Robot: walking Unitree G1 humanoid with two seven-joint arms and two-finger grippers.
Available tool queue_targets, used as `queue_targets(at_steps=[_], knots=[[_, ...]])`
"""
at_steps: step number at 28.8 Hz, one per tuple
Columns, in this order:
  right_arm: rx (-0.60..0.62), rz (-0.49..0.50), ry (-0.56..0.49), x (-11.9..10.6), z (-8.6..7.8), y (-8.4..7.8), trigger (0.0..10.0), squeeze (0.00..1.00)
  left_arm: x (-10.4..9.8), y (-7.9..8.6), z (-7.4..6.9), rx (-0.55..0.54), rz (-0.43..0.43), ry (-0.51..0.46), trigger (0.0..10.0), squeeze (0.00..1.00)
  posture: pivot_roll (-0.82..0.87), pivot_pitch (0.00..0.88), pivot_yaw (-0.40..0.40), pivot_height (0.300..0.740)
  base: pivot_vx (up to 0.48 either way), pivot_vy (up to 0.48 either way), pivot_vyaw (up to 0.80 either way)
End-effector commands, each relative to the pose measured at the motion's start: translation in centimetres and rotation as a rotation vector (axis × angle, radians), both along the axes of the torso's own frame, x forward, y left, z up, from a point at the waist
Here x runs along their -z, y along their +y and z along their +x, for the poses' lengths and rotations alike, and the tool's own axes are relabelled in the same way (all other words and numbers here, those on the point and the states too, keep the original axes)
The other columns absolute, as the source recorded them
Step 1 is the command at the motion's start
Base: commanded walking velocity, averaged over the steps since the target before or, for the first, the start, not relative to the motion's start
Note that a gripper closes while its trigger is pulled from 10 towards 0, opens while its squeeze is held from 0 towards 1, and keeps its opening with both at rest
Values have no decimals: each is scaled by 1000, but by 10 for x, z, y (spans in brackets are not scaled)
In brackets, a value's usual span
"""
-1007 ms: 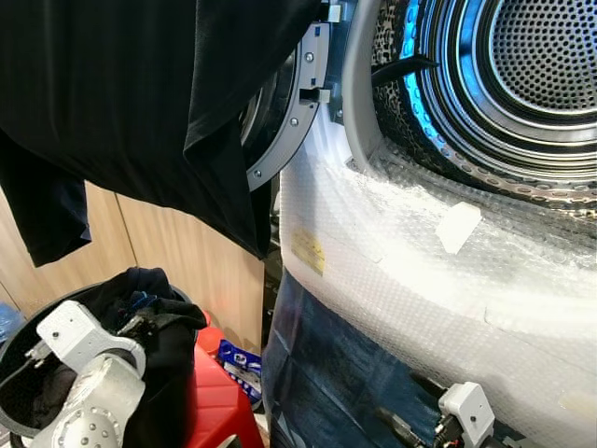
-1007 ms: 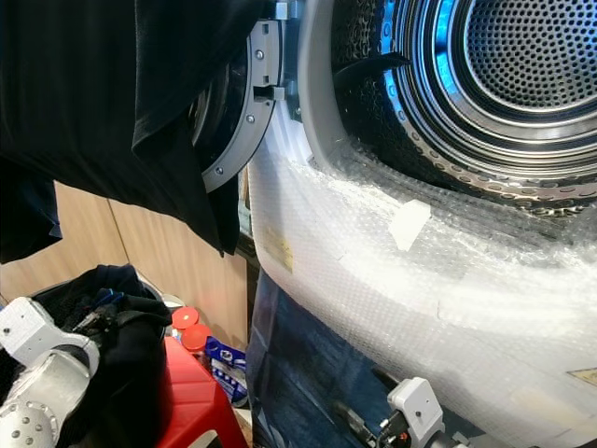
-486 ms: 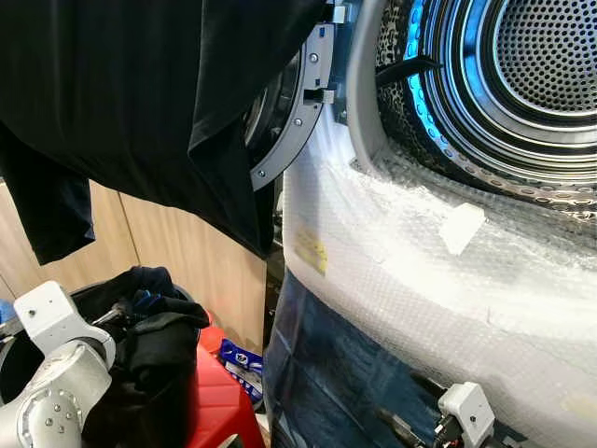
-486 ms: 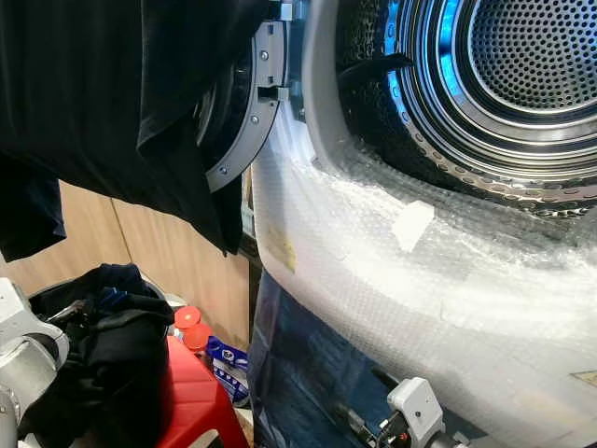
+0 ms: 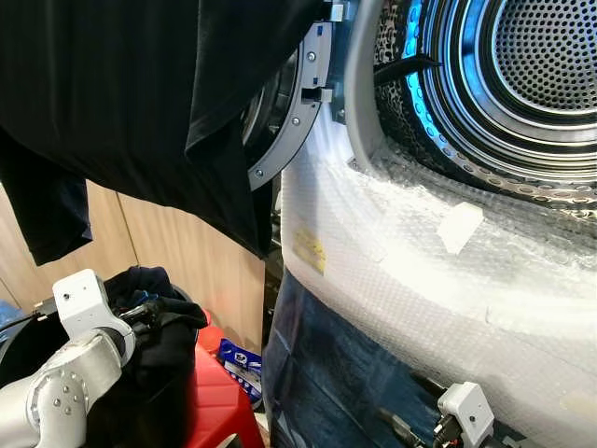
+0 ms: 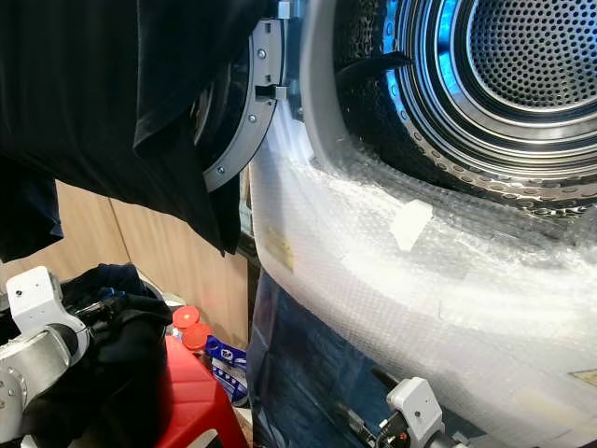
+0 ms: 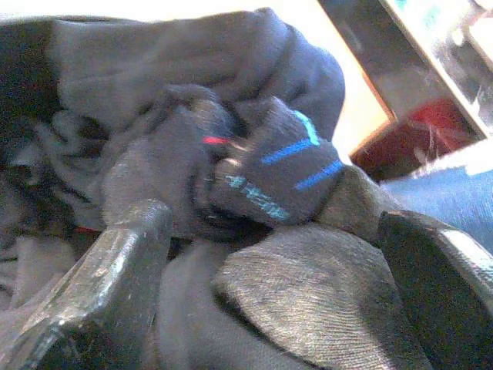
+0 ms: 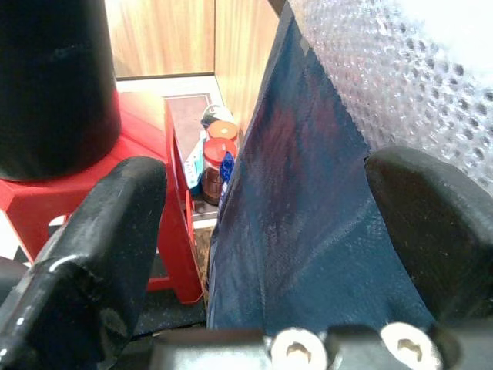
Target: Clothes washing
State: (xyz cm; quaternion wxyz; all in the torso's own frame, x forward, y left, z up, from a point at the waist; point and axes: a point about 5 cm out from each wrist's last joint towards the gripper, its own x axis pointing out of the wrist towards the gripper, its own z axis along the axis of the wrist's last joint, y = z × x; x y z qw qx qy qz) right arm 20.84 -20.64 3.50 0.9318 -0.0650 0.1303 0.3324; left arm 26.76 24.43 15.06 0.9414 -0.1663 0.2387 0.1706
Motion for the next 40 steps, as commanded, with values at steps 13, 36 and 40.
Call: queue_targets(at_steps=[13, 36, 40], knots=[[7, -12, -10, -1, -3, -1, 10000, 0, 0, 0, 8, 91, -53, 25, 314, 0, 23, 0, -49, 740, 0, 0, 0], [15, -18, -11, -2, -4, -3, 10000, 0, 8, -20, 10, 209, -99, 46, 0, 0, 9, 0, -44, 740, 0, 0, 0], [15, -19, -11, -2, -4, -3, 10000, 0, 10, -25, 8, 221, -110, 47, 0, 0, 10, 0, -45, 740, 0, 0, 0]])
